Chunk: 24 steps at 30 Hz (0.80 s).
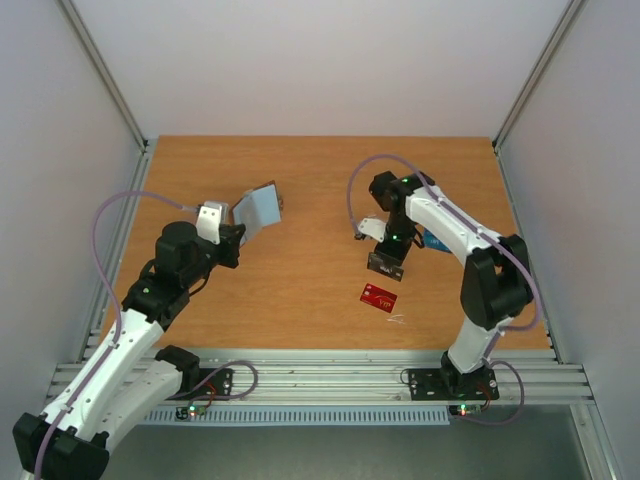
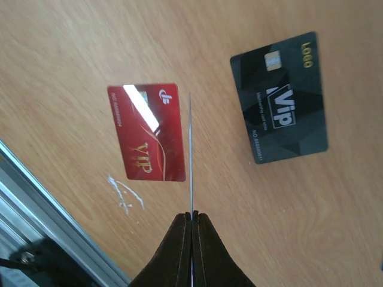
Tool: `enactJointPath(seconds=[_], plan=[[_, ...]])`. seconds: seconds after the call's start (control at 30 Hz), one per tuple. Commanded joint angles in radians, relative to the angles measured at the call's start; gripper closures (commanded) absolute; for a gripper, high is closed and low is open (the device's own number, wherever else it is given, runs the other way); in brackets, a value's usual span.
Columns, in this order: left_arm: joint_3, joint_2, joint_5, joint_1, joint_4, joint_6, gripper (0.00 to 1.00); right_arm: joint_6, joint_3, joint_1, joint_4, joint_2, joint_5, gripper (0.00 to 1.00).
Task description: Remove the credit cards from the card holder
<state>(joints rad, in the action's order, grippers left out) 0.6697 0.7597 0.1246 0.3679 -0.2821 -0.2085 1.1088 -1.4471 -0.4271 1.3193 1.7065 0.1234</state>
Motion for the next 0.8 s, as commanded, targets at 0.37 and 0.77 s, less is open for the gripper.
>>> enactJointPath(seconds=[0.37,0.77], plan=[[-0.012,-0.003,-0.013,-0.022,0.043,0.012,1.0,0.214,0.017,0.001,-0.101,0.206,-0.035,0.99],[-0.012,0.007,-0.013,-0.031,0.044,0.011,1.0,0.263,-0.037,0.044,-0.136,0.284,-0.082,0.99]])
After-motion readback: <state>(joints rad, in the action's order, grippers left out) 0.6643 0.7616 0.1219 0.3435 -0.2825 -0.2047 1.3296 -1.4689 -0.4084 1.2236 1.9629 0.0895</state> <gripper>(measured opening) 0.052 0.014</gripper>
